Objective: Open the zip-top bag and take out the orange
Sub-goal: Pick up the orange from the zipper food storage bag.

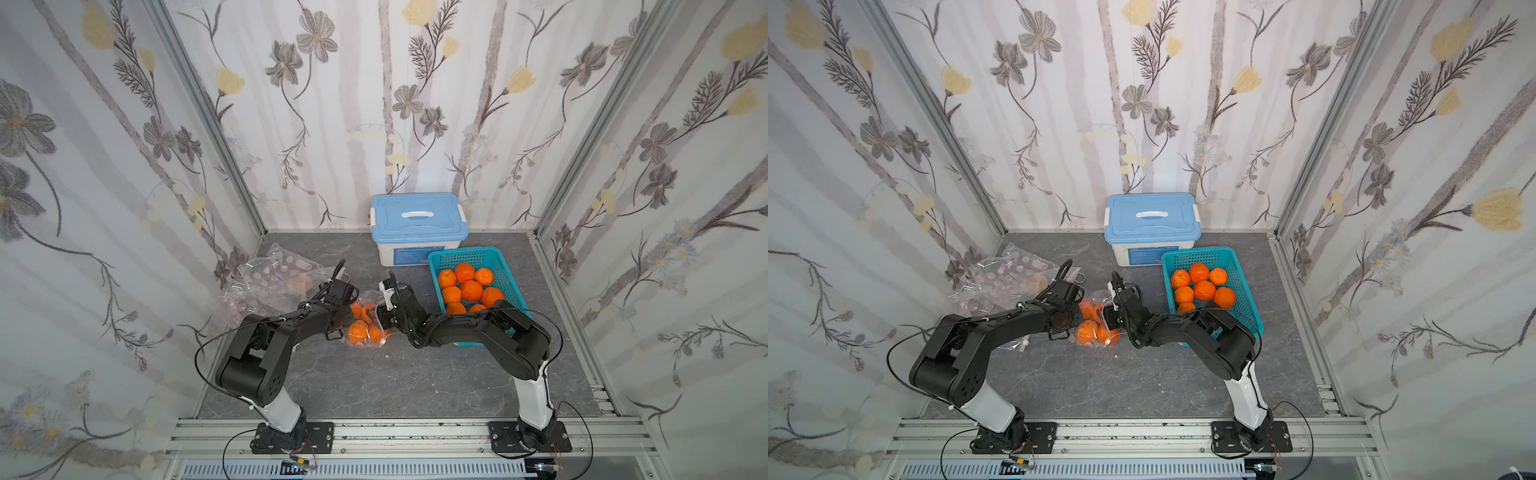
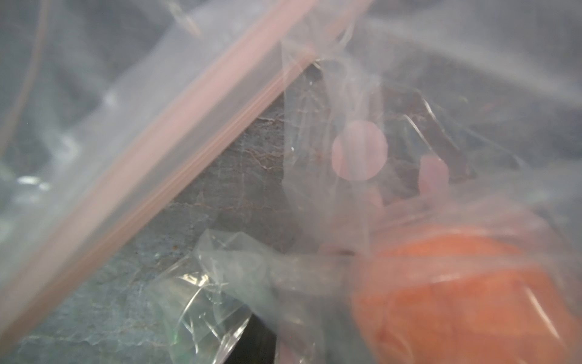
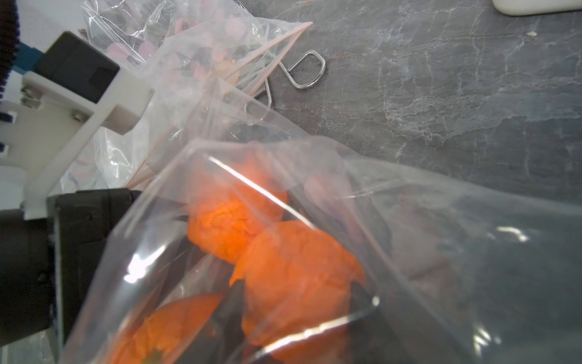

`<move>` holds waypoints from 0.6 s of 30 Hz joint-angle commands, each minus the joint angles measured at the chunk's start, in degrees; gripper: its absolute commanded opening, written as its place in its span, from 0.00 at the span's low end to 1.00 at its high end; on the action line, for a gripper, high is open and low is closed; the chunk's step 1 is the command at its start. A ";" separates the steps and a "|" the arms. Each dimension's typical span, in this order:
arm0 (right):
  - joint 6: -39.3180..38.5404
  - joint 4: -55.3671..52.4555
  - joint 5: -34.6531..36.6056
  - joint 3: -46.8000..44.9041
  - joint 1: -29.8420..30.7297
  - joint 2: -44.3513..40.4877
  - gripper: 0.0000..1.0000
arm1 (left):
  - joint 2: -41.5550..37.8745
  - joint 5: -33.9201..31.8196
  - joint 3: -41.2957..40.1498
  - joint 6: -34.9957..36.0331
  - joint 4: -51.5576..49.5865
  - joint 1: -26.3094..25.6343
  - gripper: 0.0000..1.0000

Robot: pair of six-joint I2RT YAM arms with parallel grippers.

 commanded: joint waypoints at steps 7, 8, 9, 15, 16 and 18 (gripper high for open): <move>-4.04 -1.87 -8.32 -11.12 -1.97 -11.98 0.36 | 0.23 5.76 -0.70 -0.43 -5.13 -0.17 0.28; -4.38 -2.02 -8.65 -12.54 -2.43 -13.50 0.36 | 0.12 5.79 -0.78 -0.43 -5.16 -0.14 0.28; -4.89 -2.56 -9.02 -13.95 -2.95 -15.25 0.36 | -0.11 5.75 -0.88 -0.43 -5.21 -0.17 0.28; -8.44 -6.62 -10.33 -21.51 -5.20 -24.75 0.35 | -0.54 5.53 -1.14 -0.50 -5.22 -0.17 0.28; -9.03 -8.00 -10.77 -22.07 -5.51 -26.32 0.35 | -0.48 5.63 -1.13 -0.52 -5.19 -0.17 0.28; -10.31 -9.95 -10.80 -23.46 -5.76 -29.57 0.35 | -0.35 5.79 -1.04 -0.61 -5.13 -0.15 0.28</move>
